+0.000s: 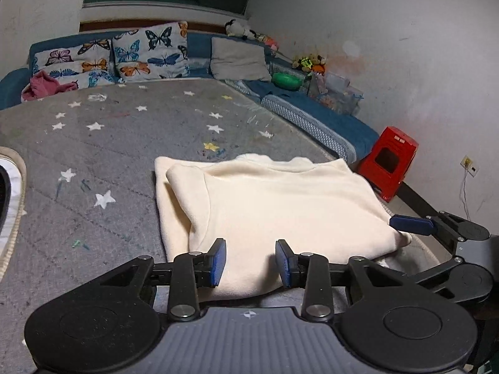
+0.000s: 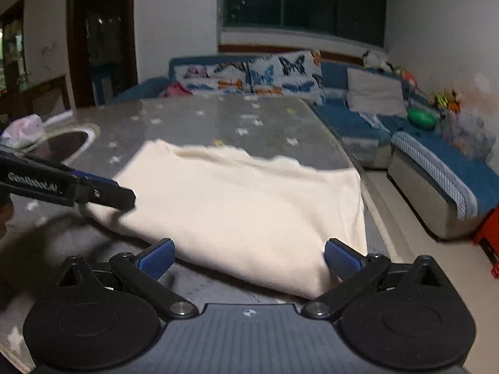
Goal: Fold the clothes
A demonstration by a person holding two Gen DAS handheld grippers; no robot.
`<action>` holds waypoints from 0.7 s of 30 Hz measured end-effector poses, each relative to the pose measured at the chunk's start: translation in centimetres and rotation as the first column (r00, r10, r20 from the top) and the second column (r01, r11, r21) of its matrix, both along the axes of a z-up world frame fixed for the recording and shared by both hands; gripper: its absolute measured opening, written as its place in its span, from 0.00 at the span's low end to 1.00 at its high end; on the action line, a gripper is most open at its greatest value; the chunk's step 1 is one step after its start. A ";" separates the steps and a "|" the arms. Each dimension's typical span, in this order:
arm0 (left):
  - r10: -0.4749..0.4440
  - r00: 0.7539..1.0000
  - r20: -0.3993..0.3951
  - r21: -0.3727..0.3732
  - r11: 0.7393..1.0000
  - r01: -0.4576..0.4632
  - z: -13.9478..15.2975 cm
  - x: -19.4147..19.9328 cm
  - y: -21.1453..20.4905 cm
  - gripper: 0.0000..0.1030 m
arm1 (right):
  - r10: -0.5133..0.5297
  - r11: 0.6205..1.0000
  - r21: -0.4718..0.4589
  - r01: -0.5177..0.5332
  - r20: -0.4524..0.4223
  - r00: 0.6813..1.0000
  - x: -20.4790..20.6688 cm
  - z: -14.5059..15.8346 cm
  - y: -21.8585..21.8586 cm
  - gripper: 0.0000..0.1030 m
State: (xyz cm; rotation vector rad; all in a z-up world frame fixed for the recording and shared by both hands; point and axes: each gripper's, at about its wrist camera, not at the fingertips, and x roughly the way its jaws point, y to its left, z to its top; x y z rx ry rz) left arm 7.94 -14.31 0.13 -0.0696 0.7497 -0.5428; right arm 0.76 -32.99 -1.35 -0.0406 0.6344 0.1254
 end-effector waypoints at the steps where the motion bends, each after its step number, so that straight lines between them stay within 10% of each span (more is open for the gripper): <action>1: 0.004 1.000 0.001 -0.001 1.000 -0.004 0.0 -0.1 0.2 0.37 | 0.005 1.000 0.006 -0.005 0.014 1.000 -0.2 0.3 0.1 1.00; 21: 0.142 0.990 -0.009 0.020 0.990 -0.142 0.3 -2.0 4.7 0.45 | -0.051 0.998 0.025 0.051 0.010 0.999 2.8 0.5 3.5 1.00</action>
